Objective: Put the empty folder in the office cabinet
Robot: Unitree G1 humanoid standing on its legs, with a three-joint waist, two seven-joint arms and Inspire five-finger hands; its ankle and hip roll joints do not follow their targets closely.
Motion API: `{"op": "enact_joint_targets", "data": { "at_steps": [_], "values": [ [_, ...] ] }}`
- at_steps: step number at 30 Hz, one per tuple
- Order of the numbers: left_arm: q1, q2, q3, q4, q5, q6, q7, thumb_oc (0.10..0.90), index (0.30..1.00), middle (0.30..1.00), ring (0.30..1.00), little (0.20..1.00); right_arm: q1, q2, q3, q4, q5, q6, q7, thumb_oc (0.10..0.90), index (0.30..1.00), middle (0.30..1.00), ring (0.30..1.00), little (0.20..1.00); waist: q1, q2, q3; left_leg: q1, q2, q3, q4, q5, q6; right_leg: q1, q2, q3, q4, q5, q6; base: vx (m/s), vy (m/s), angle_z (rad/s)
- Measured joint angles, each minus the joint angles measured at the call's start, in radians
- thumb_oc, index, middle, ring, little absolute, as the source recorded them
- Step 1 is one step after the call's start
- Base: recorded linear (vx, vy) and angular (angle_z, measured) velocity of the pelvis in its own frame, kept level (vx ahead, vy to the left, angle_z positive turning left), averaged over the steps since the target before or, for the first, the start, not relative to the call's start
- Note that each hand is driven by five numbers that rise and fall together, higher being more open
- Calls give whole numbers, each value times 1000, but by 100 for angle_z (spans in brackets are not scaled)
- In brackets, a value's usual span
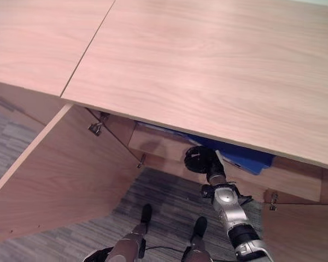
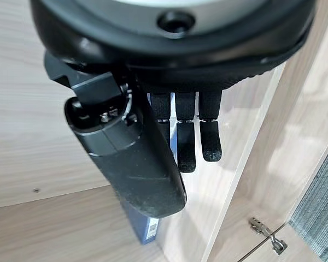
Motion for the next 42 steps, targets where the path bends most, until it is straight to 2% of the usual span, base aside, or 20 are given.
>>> {"op": "enact_joint_targets", "data": {
  "at_steps": [2,10,18,25,31,37,42],
  "values": [
    [-3,0,-5,-17,0,-1,0,800,900,900,900,900,-9,-2,-12,10,0,0,-11,400,300,300,300,300,14,3,15,-2,-2,-4,0,3,1,0,-1,-6,0,-1,0,-2,-7,8],
    [-13,1,-28,-40,-1,-6,-1,800,900,900,900,900,-74,-19,-29,76,-15,-1,-42,400,300,300,300,300,21,20,58,-16,-14,-27,0,4,2,1,-10,-33,4,-9,6,-11,0,10],
    [-37,3,-38,-40,-2,-6,1,800,900,900,900,900,-79,-17,-29,150,-16,1,-60,400,300,300,300,300,42,26,65,-18,-16,-43,0,4,2,-4,-15,-45,35,-33,8,-17,5,5],
    [-41,5,-54,-52,-3,-7,4,800,900,900,900,900,-86,-15,-38,169,-16,-4,-78,400,300,300,300,300,41,36,78,-33,-17,-43,1,10,5,-34,-23,-42,66,-42,10,-14,4,0],
    [-41,6,-61,-59,-4,-7,6,800,900,900,900,900,-158,-19,-42,243,-15,-9,-81,400,300,300,300,300,41,42,86,-35,-15,-42,1,14,4,-53,-27,-36,99,-59,8,-11,3,-1],
    [-48,7,-91,-84,-42,-23,5,800,900,900,900,900,-300,-91,-77,331,-3,-23,-91,400,300,300,300,300,46,88,120,-73,-18,-45,1,36,4,-125,-44,-29,184,-85,8,-43,1,1],
    [-48,10,-109,-97,-42,-30,5,800,900,900,900,900,-367,-117,-73,420,3,-23,-88,400,300,300,300,300,51,98,123,-75,-23,-53,1,40,4,-149,-61,-29,238,-114,12,-1,1,4]
  ]
}}
